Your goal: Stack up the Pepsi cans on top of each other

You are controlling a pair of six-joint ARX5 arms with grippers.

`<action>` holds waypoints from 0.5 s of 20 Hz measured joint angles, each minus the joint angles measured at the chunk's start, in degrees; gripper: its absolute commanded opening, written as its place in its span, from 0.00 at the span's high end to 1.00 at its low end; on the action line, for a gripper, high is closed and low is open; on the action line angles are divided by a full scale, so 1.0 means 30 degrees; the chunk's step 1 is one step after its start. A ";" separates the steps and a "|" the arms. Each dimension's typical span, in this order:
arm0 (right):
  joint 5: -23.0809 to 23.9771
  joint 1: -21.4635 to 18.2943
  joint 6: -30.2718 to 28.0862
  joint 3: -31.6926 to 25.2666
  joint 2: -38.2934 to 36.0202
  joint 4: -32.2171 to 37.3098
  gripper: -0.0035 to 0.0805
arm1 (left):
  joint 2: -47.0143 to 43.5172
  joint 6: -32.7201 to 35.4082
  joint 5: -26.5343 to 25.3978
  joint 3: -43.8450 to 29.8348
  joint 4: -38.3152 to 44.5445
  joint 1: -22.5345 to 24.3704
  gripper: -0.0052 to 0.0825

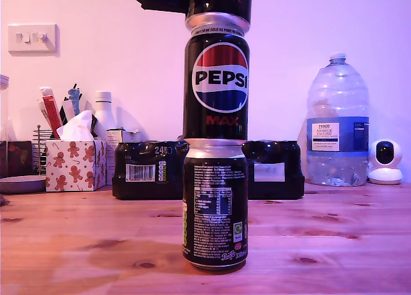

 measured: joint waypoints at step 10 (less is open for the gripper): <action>-0.0692 0.0007 0.0015 0.0000 0.0000 0.0532 0.97 | -0.0095 -0.0342 0.0481 -0.0386 0.0459 0.0087 0.50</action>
